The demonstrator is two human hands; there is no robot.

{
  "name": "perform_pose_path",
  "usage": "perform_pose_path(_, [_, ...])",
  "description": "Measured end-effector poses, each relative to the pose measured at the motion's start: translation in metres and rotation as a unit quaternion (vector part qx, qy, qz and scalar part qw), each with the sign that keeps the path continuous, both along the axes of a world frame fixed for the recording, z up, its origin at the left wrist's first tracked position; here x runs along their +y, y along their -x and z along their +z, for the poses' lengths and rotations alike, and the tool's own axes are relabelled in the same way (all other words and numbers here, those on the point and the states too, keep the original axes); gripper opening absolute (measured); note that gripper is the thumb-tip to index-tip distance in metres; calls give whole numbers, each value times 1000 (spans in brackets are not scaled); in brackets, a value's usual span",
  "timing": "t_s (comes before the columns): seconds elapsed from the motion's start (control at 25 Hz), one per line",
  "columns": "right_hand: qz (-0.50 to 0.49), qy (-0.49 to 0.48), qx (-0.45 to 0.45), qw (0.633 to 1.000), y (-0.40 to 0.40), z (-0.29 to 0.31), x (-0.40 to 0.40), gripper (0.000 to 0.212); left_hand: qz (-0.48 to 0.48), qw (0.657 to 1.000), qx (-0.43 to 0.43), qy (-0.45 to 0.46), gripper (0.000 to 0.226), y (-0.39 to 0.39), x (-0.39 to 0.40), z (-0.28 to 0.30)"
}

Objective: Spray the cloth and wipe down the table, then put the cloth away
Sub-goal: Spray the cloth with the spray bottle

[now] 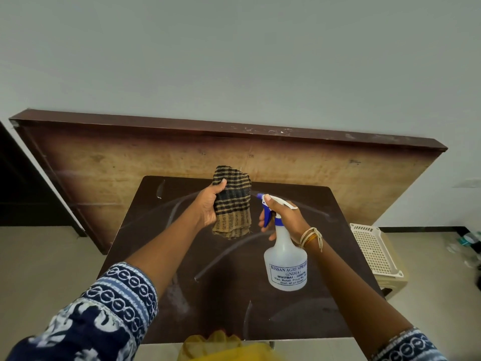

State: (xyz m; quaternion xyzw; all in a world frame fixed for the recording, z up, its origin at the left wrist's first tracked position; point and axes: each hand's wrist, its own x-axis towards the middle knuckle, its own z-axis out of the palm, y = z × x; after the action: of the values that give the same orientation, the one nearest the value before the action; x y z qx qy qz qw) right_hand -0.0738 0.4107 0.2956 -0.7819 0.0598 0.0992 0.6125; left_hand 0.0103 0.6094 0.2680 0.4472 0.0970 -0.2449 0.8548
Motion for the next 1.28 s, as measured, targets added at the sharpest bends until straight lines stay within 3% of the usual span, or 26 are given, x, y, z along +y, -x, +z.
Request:
perform_pose_path(0.16, [39, 3, -14, 999, -2, 1, 3, 43, -4, 1000, 10, -1, 33, 1, -1, 0])
perform_pose_path(0.4, [27, -3, -26, 999, -10, -5, 1, 48, 2, 1000, 9, -3, 30, -4, -4, -1])
perform_pose_path(0.6, [6, -29, -27, 999, -15, -22, -16, 40, 8, 1000, 17, -7, 29, -10, -6, -10])
perform_pose_path(1.0, [-223, -62, -13, 973, -70, -72, -103, 23, 8, 997, 77, -22, 26, -30, -58, -41])
perform_pose_path(1.28, [-271, -81, 21, 959, -137, -106, -163, 18, 27, 991, 127, -37, 26, -63, -111, -67])
